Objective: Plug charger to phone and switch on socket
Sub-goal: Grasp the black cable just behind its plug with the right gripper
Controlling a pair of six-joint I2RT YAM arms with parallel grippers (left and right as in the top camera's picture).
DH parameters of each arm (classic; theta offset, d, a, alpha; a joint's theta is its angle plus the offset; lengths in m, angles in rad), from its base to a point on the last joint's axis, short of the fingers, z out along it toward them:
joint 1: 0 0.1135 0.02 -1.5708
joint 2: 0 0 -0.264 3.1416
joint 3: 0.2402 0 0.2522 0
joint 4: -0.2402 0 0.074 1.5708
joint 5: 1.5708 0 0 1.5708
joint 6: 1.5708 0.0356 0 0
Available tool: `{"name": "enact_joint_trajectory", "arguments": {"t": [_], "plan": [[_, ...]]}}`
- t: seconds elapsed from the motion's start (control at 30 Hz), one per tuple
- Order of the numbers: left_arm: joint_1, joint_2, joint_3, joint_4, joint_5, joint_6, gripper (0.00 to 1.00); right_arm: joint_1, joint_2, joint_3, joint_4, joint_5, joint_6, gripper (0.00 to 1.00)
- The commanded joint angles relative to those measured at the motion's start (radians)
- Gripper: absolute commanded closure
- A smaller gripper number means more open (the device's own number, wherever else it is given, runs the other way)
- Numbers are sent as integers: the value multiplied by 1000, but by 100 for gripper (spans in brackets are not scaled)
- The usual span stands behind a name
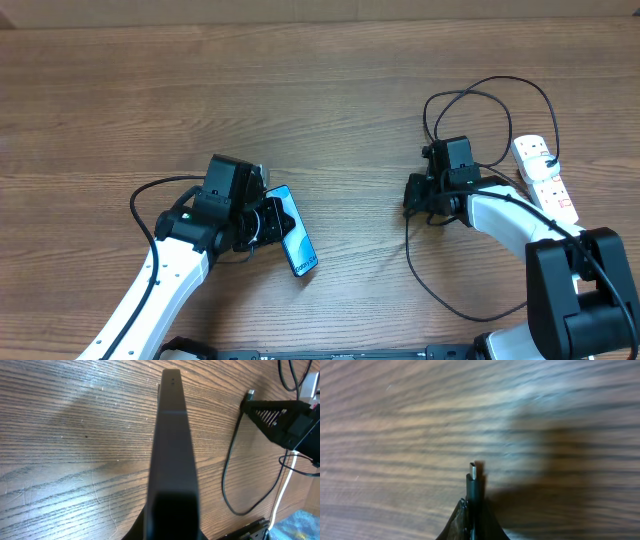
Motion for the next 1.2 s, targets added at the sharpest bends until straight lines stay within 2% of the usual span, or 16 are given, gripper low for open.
{"name": "enact_joint_trajectory", "arguments": {"t": [0.0, 0.17, 0.3, 0.4, 0.7, 0.83, 0.97, 1.17], "plan": [[3, -2, 8, 8, 26, -7, 96, -7, 35, -27, -21, 225, 73, 96], [3, -2, 8, 9, 26, -7, 96, -7, 34, 44, -156, 247, 80, 96], [3, -2, 8, 9, 26, -7, 96, 20, 31, 163, -405, 416, 190, 96], [3, -2, 8, 9, 26, -7, 96, 69, 31, 214, -506, 439, 213, 96], [3, -2, 8, 9, 26, -7, 96, 190, 34, 137, -378, 277, 212, 96], [3, -2, 8, 9, 26, -7, 96, 209, 34, 92, -315, 266, 208, 96], [3, -2, 8, 9, 26, -7, 95, 209, 34, 48, -270, 230, 176, 91], [3, -2, 8, 9, 26, -7, 96, 209, 34, 8, -236, 221, 175, 77]]}}
